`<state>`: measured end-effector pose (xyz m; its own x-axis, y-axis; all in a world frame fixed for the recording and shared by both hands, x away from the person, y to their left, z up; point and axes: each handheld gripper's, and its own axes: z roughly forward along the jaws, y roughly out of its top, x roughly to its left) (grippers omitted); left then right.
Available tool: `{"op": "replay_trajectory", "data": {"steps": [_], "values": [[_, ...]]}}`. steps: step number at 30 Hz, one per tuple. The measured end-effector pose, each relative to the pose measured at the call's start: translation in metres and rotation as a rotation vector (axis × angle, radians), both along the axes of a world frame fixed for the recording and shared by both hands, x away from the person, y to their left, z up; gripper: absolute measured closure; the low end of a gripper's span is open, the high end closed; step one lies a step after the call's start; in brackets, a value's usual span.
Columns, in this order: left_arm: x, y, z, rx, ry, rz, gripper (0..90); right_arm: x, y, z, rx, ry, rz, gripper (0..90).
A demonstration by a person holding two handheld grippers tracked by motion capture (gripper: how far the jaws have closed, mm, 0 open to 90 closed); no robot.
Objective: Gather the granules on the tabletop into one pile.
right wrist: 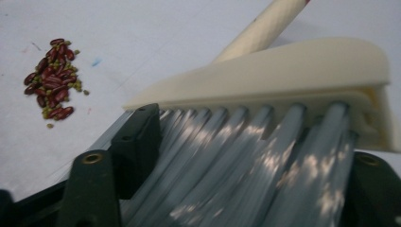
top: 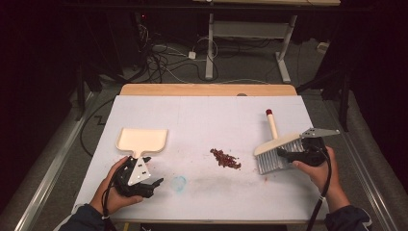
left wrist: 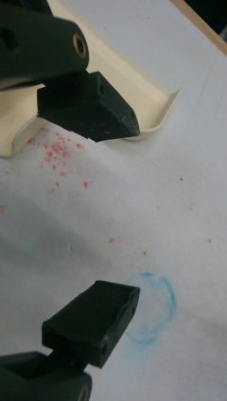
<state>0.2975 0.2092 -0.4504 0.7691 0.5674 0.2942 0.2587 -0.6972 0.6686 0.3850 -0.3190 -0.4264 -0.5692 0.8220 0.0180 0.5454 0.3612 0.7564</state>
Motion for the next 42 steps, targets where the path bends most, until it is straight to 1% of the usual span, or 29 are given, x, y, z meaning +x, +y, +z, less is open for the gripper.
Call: {"op": "replay_trajectory", "data": {"steps": [1, 3, 4, 6, 10, 12, 14, 17, 21, 24, 26, 27, 29, 31, 33, 34, 36, 37, 38, 40, 41, 42], "values": [[0.000, 0.000, 0.000, -0.002, 0.001, 0.005, 20.5, -0.001, 0.001, 0.002, -0.003, -0.016, -0.003, 31.2], [0.001, 0.000, -0.001, 0.003, 0.002, 0.006, 20.5, -0.005, 0.002, 0.008, -0.009, -0.058, -0.013, 24.5], [0.001, 0.000, -0.001, 0.004, 0.002, 0.006, 20.5, -0.007, 0.003, 0.011, -0.017, -0.081, -0.029, 22.2], [0.000, 0.000, 0.000, 0.004, 0.000, 0.005, 20.4, -0.010, 0.001, 0.017, -0.031, -0.123, -0.057, 21.9], [0.000, -0.001, 0.000, 0.005, -0.001, 0.001, 20.4, -0.016, -0.004, 0.028, -0.011, -0.188, -0.071, 23.4], [-0.001, -0.001, 0.000, 0.002, 0.001, 0.004, 20.4, -0.019, -0.004, 0.033, -0.023, -0.214, -0.074, 23.8], [-0.001, -0.001, 0.000, -0.001, -0.003, 0.004, 20.4, -0.022, -0.002, 0.038, -0.020, -0.240, -0.063, 24.2], [-0.001, 0.000, 0.001, -0.002, -0.007, 0.005, 20.3, -0.028, 0.006, 0.043, -0.020, -0.263, -0.045, 24.5], [-0.001, 0.001, 0.002, -0.019, -0.013, 0.013, 20.2, -0.038, 0.019, 0.046, -0.026, -0.303, -0.002, 24.5], [-0.002, 0.002, 0.003, -0.029, -0.022, 0.020, 20.1, -0.047, 0.029, 0.046, -0.012, -0.336, 0.016, 24.4], [-0.002, 0.002, 0.005, -0.044, -0.033, 0.024, 20.1, -0.053, 0.035, 0.044, -0.004, -0.347, 0.026, 24.9], [-0.003, 0.002, 0.005, -0.053, -0.039, 0.028, 20.1, -0.057, 0.038, 0.043, 0.010, -0.347, 0.033, 24.9], [-0.003, 0.002, 0.007, -0.062, -0.047, 0.032, 20.0, -0.064, 0.043, 0.041, 0.008, -0.375, 0.044, 24.9], [-0.003, 0.002, 0.008, -0.075, -0.054, 0.040, 20.0, -0.070, 0.046, 0.038, 0.033, -0.389, 0.056, 24.7], [-0.003, 0.003, 0.008, -0.074, -0.058, 0.046, 19.9, -0.076, 0.049, 0.037, 0.066, -0.396, 0.052, 23.0], [-0.003, 0.003, 0.007, -0.074, -0.059, 0.048, 19.9, -0.080, 0.050, 0.036, 0.074, -0.390, 0.053, 21.9], [-0.003, 0.003, 0.007, -0.063, -0.065, 0.059, 19.8, -0.088, 0.054, 0.031, 0.065, -0.416, 0.064, 21.4], [-0.003, 0.003, 0.007, -0.063, -0.065, 0.063, 19.8, -0.091, 0.055, 0.028, 0.050, -0.433, 0.071, 21.4], [-0.004, 0.003, 0.006, -0.068, -0.066, 0.067, 19.8, -0.094, 0.056, 0.024, 0.045, -0.442, 0.074, 21.4], [-0.006, 0.001, 0.006, -0.065, -0.074, 0.062, 18.2, -0.098, 0.056, 0.016, 0.050, -0.441, 0.082, 20.6], [-0.007, -0.001, 0.007, -0.065, -0.085, 0.055, 18.2, -0.099, 0.057, 0.012, 0.040, -0.445, 0.085, 19.2], [-0.009, -0.002, 0.007, -0.069, -0.095, 0.047, 18.2, -0.100, 0.057, 0.008, 0.016, -0.449, 0.093, 18.4]]}}
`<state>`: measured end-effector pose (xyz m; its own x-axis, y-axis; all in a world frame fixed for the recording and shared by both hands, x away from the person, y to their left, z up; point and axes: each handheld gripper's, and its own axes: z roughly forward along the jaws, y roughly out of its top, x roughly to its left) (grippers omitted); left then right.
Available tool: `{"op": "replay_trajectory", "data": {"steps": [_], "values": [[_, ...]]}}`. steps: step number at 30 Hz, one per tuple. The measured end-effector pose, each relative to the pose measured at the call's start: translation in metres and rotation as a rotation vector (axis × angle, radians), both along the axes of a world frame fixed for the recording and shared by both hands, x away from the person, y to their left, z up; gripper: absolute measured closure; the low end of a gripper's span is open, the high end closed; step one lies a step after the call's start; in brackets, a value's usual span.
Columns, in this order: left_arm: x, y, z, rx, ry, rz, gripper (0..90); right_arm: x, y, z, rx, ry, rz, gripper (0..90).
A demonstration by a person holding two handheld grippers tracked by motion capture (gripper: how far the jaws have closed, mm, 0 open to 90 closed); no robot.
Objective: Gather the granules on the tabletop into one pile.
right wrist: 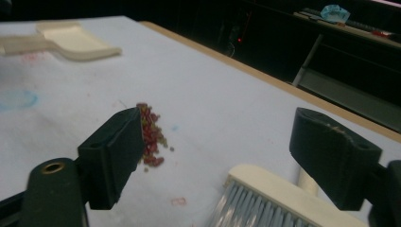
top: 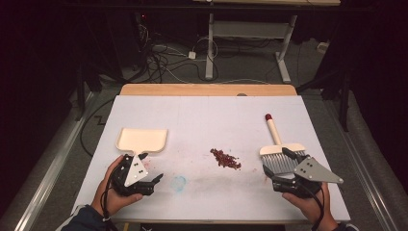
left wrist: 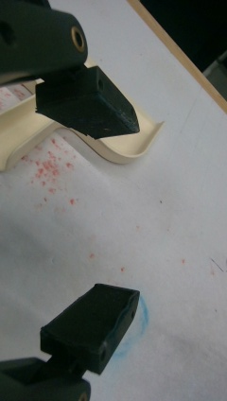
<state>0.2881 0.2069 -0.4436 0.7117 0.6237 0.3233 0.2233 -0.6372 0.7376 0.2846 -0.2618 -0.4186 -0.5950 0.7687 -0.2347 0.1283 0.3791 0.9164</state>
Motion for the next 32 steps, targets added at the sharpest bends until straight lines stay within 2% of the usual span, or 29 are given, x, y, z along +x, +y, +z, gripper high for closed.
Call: {"op": "replay_trajectory", "data": {"steps": [2, 3, 8, 16, 23, 32], "values": [[-0.003, -0.003, 0.000, 0.008, -0.009, -0.011, 18.2, 0.000, 0.001, -0.008, -0.049, -0.004, 0.006, 18.5], [-0.005, -0.004, -0.001, 0.012, -0.010, -0.016, 18.2, 0.002, 0.000, -0.011, -0.056, -0.002, 0.004, 18.5], [-0.006, -0.004, -0.002, 0.011, -0.008, -0.022, 18.2, 0.008, 0.000, -0.017, -0.050, 0.028, 0.003, 18.7], [-0.004, -0.004, -0.002, 0.008, -0.005, -0.020, 18.1, 0.007, -0.001, -0.015, -0.033, 0.007, 0.006, 18.7], [-0.003, -0.004, -0.002, 0.004, -0.003, -0.019, 18.0, 0.005, 0.000, -0.012, -0.037, -0.012, 0.011, 19.2], [0.002, -0.002, -0.001, -0.022, 0.006, -0.005, 17.9, 0.012, -0.001, -0.013, -0.044, -0.009, -0.009, 19.2]]}}
